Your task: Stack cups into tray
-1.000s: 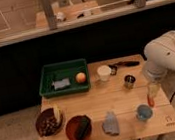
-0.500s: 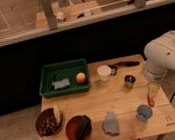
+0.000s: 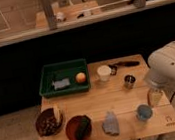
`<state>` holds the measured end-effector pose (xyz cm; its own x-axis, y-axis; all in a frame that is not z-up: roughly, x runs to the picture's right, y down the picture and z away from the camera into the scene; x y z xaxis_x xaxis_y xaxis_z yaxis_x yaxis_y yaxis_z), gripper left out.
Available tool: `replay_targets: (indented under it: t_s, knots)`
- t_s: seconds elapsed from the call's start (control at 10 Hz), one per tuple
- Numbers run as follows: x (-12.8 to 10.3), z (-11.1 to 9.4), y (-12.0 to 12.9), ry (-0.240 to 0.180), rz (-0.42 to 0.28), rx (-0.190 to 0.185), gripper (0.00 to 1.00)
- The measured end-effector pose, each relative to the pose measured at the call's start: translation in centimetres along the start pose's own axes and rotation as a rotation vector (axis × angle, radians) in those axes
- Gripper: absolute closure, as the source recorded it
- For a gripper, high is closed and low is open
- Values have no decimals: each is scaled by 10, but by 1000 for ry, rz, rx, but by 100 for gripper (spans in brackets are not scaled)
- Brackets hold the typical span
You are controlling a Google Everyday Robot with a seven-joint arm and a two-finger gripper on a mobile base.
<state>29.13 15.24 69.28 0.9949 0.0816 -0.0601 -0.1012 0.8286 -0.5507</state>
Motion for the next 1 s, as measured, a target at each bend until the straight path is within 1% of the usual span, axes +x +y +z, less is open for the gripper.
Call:
replay_targets:
  t_s: [0.3,0.8,1.0]
  knots:
    - [1,25,10,-23,25,-39,20]
    - [-4,78,11,-65,48,-114,20]
    - [-5,88,11,-77,58,-131,20]
